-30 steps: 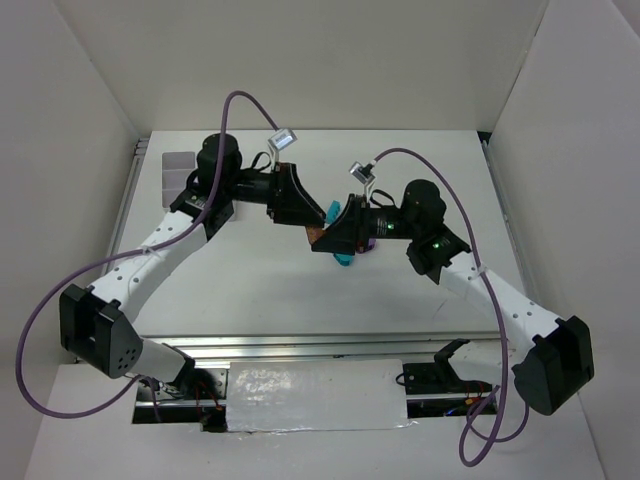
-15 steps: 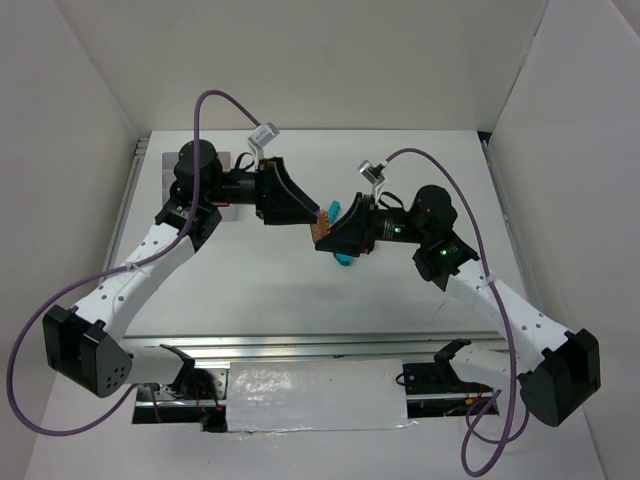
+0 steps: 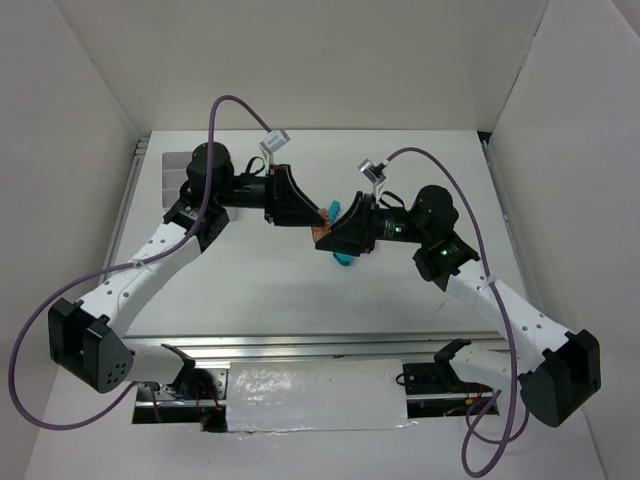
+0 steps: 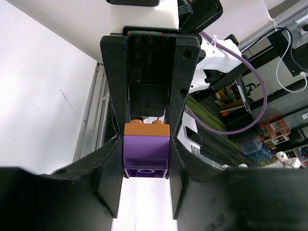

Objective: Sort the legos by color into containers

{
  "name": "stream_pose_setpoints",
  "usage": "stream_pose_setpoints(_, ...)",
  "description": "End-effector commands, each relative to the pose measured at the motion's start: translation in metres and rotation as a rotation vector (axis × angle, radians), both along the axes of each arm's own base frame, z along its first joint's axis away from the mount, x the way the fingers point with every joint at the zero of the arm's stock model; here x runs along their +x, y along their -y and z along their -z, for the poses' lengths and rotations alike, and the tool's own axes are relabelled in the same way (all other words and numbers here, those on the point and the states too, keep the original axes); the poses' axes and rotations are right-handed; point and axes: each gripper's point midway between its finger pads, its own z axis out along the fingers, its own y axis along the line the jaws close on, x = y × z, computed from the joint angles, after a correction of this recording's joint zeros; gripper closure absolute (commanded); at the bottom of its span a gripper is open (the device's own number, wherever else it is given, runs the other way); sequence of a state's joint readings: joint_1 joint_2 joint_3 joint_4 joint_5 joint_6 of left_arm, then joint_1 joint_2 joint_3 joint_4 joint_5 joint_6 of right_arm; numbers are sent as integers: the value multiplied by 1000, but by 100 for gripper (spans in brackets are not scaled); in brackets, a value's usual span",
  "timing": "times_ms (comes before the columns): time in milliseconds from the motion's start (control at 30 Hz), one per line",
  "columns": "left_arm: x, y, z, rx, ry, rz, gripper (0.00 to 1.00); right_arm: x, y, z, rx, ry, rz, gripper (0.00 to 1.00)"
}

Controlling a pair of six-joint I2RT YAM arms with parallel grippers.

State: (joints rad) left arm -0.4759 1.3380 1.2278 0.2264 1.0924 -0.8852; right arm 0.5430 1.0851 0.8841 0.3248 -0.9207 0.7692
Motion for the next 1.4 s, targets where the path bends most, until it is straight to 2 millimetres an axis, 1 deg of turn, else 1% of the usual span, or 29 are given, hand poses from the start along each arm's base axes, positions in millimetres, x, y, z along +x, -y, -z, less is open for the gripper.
stream_pose_setpoints(0, -12, 5, -17, -26, 75, 55, 63, 3, 2, -26, 58, 86, 35, 100)
stream_pose_setpoints(67, -12, 5, -17, -26, 76, 58, 79, 4, 3, -25, 54, 83, 51, 100)
stream_pose_setpoints(100, -13, 5, -16, -25, 77, 60, 94, 5, 3, -26, 53, 83, 53, 100)
stream_pose_setpoints(133, -13, 5, -16, -24, 77, 64, 100, 4, 2, -25, 52, 82, 48, 100)
stream_pose_setpoints(167, -14, 5, -17, -24, 80, 69, 100, 5, 2, -25, 50, 80, 48, 99)
stream_pose_setpoints(200, -14, 5, -17, -23, 82, 72, 100, 5, 2, -24, 48, 77, 50, 65)
stream_pose_setpoints(233, -17, 4, -18, -25, 91, 81, 100, 5, 3, -23, 43, 77, 49, 39)
stream_pose_setpoints(267, -18, 3, -19, -26, 102, 88, 100, 4, 4, -20, 29, 67, 44, 33)
stream_pose_setpoints(300, -20, 2, -19, -22, 105, 103, 100, 5, 6, -21, 23, 72, 40, 31)
stream_pose_setpoints(333, -22, 1, -20, -22, 113, 111, 100, 8, 9, -20, 13, 84, 48, 30)
stream_pose_setpoints(367, -24, 0, -23, -24, 128, 116, 100, 6, 11, -17, -4, 74, 35, 30)
stream_pose_setpoints(433, -26, -1, -23, -22, 131, 133, 100, 7, 14, -21, -11, 102, 37, 32)
stream_pose_setpoints(467, -28, 0, -23, -22, 131, 142, 100, 6, 15, -20, -24, 90, 38, 33)
stream_pose_setpoints(500, -26, 0, -22, -20, 127, 141, 100, 6, 15, -24, -24, 102, 38, 37)
stream_pose_setpoints(567, -25, 1, -19, -12, 120, 141, 100, 5, 16, -25, -22, 110, 36, 41)
stream_pose_setpoints(600, -22, 1, -18, -8, 117, 135, 100, 6, 16, -24, -23, 112, 43, 47)
stream_pose_setpoints(633, -22, 1, -15, 1, 112, 135, 100, 6, 17, -25, -21, 114, 46, 50)
stream_pose_setpoints(667, -19, 2, -12, 18, 108, 126, 100, 4, 18, -24, -20, 117, 43, 55)
stream_pose_setpoints(700, -19, 3, -11, 19, 106, 126, 100, 3, 18, -24, -20, 119, 39, 56)
stream_pose_setpoints(800, -16, 2, -10, 30, 122, 113, 100, -1, 19, -25, -26, 126, 22, 55)
stream_pose_setpoints(867, -15, 1, -6, 48, 102, 103, 100, 0, 21, -24, -30, 126, 28, 55)
stream_pose_setpoints(1100, -16, 1, -5, 54, 108, 114, 100, 5, 25, -23, -33, 116, 65, 54)
stream_pose_setpoints(1133, -15, 1, -3, 59, 105, 112, 100, 6, 25, -23, -34, 115, 68, 47)
stream_pose_setpoints(1200, -15, 0, -1, 64, 102, 115, 100, 7, 26, -24, -32, 114, 75, 42)
stream_pose_setpoints(1233, -16, 0, -1, 64, 105, 115, 100, 9, 26, -24, -31, 112, 87, 32)
stream_pose_setpoints(1300, -15, -1, 0, 68, 101, 111, 100, 8, 28, -26, -26, 116, 92, 30)
stream_pose_setpoints(1367, -15, 0, 1, 68, 101, 109, 100, 6, 28, -28, -19, 122, 82, 33)
